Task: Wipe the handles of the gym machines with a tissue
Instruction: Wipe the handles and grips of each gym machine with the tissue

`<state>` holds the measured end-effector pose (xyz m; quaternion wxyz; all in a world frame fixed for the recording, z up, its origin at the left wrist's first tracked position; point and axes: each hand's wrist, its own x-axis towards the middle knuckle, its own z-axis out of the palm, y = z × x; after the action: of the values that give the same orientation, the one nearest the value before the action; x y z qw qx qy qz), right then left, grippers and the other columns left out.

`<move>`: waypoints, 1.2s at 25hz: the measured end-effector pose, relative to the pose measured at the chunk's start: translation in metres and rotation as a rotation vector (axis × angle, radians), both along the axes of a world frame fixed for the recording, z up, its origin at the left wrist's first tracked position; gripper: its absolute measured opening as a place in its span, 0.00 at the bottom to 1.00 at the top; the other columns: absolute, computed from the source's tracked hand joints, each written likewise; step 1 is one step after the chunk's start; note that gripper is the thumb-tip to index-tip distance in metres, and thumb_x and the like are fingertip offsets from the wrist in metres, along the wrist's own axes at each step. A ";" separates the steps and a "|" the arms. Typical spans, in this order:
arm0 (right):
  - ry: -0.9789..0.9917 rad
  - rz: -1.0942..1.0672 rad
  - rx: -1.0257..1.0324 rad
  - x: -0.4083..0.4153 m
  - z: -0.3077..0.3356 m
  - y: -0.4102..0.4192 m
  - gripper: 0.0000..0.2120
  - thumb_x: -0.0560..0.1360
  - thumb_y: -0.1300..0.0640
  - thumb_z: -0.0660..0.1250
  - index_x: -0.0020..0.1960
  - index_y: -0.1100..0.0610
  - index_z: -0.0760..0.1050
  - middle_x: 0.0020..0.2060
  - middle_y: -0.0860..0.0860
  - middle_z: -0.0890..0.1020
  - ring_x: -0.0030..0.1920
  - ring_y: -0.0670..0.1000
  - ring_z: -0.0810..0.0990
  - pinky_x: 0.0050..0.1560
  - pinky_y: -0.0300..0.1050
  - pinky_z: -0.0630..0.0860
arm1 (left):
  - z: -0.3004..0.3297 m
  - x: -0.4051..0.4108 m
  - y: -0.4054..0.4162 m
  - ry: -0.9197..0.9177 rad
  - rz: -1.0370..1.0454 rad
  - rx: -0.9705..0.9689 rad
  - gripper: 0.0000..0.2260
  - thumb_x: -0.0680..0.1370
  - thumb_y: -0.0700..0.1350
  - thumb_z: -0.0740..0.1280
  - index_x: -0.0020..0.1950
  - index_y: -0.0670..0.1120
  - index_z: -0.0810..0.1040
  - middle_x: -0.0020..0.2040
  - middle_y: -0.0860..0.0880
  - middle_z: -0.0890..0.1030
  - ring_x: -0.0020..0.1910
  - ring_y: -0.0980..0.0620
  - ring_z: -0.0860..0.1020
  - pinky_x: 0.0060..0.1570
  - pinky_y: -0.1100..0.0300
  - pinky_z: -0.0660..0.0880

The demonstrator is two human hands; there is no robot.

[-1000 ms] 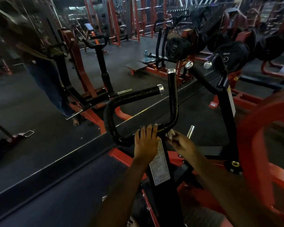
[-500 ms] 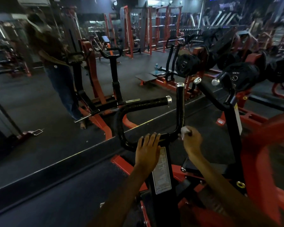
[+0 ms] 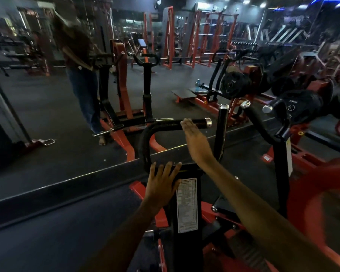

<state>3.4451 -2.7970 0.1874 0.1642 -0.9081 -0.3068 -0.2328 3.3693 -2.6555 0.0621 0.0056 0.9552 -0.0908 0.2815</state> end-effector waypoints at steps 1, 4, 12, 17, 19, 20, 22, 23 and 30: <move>-0.054 0.058 -0.088 0.002 0.000 -0.008 0.27 0.76 0.68 0.42 0.75 0.60 0.55 0.75 0.52 0.54 0.75 0.48 0.51 0.74 0.40 0.47 | -0.002 0.000 -0.001 -0.014 -0.006 -0.009 0.24 0.79 0.58 0.52 0.72 0.49 0.64 0.60 0.44 0.78 0.54 0.44 0.79 0.66 0.43 0.58; 0.033 -0.167 0.208 0.028 0.003 -0.045 0.20 0.80 0.68 0.50 0.71 0.62 0.65 0.71 0.56 0.65 0.73 0.51 0.62 0.72 0.40 0.57 | -0.008 0.000 -0.001 -0.054 -0.015 -0.008 0.24 0.80 0.58 0.52 0.73 0.49 0.64 0.61 0.44 0.78 0.55 0.45 0.78 0.65 0.44 0.59; 0.085 0.084 0.055 0.030 0.048 0.012 0.21 0.74 0.73 0.59 0.65 0.61 0.71 0.63 0.57 0.74 0.64 0.53 0.71 0.64 0.35 0.63 | -0.011 0.005 -0.001 -0.159 -0.011 0.028 0.24 0.80 0.56 0.54 0.73 0.48 0.65 0.61 0.43 0.77 0.56 0.45 0.74 0.63 0.44 0.63; 0.038 -0.251 0.343 0.020 -0.010 -0.021 0.16 0.79 0.54 0.59 0.66 0.55 0.71 0.63 0.52 0.76 0.65 0.51 0.74 0.64 0.38 0.68 | -0.019 0.003 0.001 -0.170 -0.023 0.029 0.24 0.79 0.56 0.53 0.73 0.48 0.64 0.61 0.43 0.76 0.57 0.44 0.72 0.63 0.44 0.63; -0.041 -0.047 0.238 -0.003 -0.021 0.011 0.20 0.80 0.55 0.52 0.70 0.57 0.66 0.68 0.52 0.71 0.70 0.49 0.67 0.71 0.34 0.59 | -0.018 0.006 0.001 -0.175 -0.020 0.031 0.24 0.79 0.56 0.53 0.72 0.48 0.65 0.60 0.42 0.78 0.57 0.44 0.73 0.63 0.44 0.62; -0.133 0.029 0.081 -0.005 -0.027 0.020 0.22 0.78 0.62 0.48 0.72 0.61 0.63 0.70 0.56 0.69 0.72 0.50 0.62 0.73 0.36 0.51 | -0.016 0.007 0.001 -0.174 -0.015 0.034 0.24 0.79 0.56 0.53 0.72 0.48 0.65 0.60 0.42 0.78 0.56 0.43 0.74 0.63 0.44 0.62; -0.295 0.031 -0.038 0.012 -0.028 0.005 0.26 0.75 0.69 0.46 0.73 0.63 0.56 0.71 0.60 0.66 0.74 0.50 0.54 0.75 0.43 0.45 | -0.016 0.007 0.000 -0.172 -0.017 0.036 0.23 0.79 0.56 0.53 0.72 0.48 0.65 0.61 0.42 0.78 0.56 0.43 0.75 0.63 0.44 0.62; -0.191 -0.024 0.072 0.021 -0.027 -0.009 0.26 0.75 0.71 0.47 0.72 0.63 0.56 0.71 0.60 0.65 0.74 0.50 0.54 0.75 0.47 0.49 | -0.017 0.007 -0.001 -0.173 -0.024 0.031 0.23 0.79 0.56 0.53 0.72 0.48 0.65 0.61 0.42 0.77 0.56 0.43 0.75 0.63 0.44 0.62; 0.039 0.040 0.086 0.006 0.026 0.049 0.24 0.75 0.71 0.59 0.71 0.63 0.64 0.69 0.59 0.68 0.71 0.56 0.65 0.71 0.42 0.56 | -0.015 0.007 -0.002 -0.207 -0.018 0.047 0.23 0.79 0.55 0.54 0.72 0.47 0.66 0.61 0.43 0.76 0.55 0.43 0.74 0.62 0.45 0.63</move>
<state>3.4516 -2.7482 0.2131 0.2138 -0.8984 -0.3111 -0.2246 3.3767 -2.6573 0.0472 -0.0235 0.9200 -0.1058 0.3767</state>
